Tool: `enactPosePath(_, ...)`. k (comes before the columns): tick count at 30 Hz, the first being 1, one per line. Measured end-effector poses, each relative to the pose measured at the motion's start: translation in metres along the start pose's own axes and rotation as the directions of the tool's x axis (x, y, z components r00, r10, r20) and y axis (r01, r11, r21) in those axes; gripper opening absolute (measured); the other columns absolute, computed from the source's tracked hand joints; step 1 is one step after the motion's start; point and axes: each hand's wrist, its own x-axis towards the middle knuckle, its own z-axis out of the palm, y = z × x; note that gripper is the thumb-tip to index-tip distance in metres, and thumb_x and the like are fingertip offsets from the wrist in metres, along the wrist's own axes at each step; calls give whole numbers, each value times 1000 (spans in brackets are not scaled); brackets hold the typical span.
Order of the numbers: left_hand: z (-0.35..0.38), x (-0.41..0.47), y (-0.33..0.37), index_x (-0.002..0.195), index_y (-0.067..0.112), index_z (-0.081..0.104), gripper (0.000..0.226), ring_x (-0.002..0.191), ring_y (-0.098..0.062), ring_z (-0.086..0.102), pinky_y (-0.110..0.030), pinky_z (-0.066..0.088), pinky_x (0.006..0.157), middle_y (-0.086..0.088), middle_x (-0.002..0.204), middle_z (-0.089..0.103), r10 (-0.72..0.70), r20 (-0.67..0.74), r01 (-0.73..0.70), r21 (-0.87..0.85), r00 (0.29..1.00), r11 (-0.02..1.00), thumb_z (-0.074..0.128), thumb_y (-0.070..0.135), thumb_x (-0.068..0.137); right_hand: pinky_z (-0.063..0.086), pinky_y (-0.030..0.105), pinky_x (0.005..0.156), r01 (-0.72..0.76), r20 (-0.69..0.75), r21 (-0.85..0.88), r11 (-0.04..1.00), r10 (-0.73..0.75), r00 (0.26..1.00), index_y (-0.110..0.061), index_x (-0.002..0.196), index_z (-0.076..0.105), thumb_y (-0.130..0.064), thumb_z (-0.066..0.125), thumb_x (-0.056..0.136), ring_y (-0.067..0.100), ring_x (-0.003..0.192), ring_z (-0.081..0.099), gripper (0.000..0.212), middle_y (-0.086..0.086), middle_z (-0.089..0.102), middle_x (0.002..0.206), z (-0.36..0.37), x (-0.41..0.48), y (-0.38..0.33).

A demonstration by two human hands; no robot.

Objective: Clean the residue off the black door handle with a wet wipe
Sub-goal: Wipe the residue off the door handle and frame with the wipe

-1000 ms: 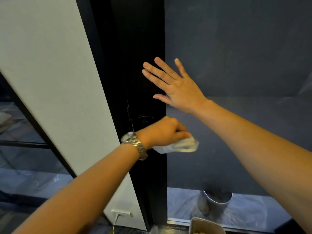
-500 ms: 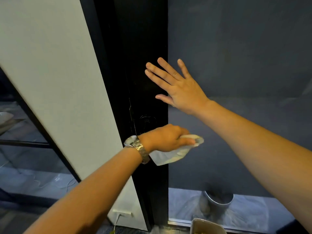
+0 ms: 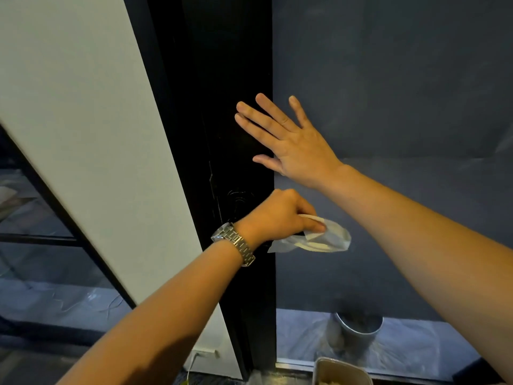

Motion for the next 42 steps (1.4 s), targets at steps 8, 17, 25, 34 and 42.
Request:
enactPosePath(8, -57, -23, -31, 82, 14, 71, 19, 57, -7, 50, -21, 41, 59, 1, 65, 62, -144, 74, 129, 182, 987, 975, 62, 32, 83, 11, 51, 113, -4, 10, -1, 1000, 4, 1000, -19, 148, 28, -43, 45, 92, 23, 143, 24, 63, 1, 30, 155, 0, 0, -1)
enactPosePath(17, -24, -27, -4, 98, 18, 72, 41, 76, -14, 66, -28, 52, 71, -4, 89, 74, 52, 105, -78, 257, 993, 963, 52, 51, 84, 12, 52, 113, -17, 23, 13, 1000, 17, 1000, -18, 148, 27, -42, 45, 93, 23, 144, 23, 63, 0, 28, 155, -1, 0, -3)
enactPosePath(25, -51, -52, -46, 100, 18, 71, 23, 72, 0, 55, -2, 43, 72, 2, 95, 66, 68, -56, -51, 255, 996, 966, 70, 21, 77, 10, 52, 113, -21, 48, 3, 1000, 21, 999, -18, 148, 26, -42, 42, 93, 23, 144, 22, 63, 0, 27, 156, -1, 1, -4)
enactPosePath(34, -13, -55, -42, 119, 18, 61, 30, 96, -7, 53, -10, 40, 85, -3, 110, 61, 195, -142, -147, 291, 971, 945, 54, 25, 90, 10, 51, 113, -27, 51, 14, 1000, 26, 998, -18, 148, 25, -42, 41, 93, 23, 144, 21, 62, 0, 26, 156, -2, 0, -4)
enactPosePath(42, -24, -67, -57, 98, 3, 71, 20, 88, -24, 61, -3, 36, 70, -16, 101, 65, 70, -525, 76, 252, 848, 965, 56, 11, 87, 10, 52, 113, -52, 63, -10, 999, 53, 997, -18, 149, 23, -40, 40, 94, 23, 145, 21, 61, 0, 25, 156, -1, -2, -9)
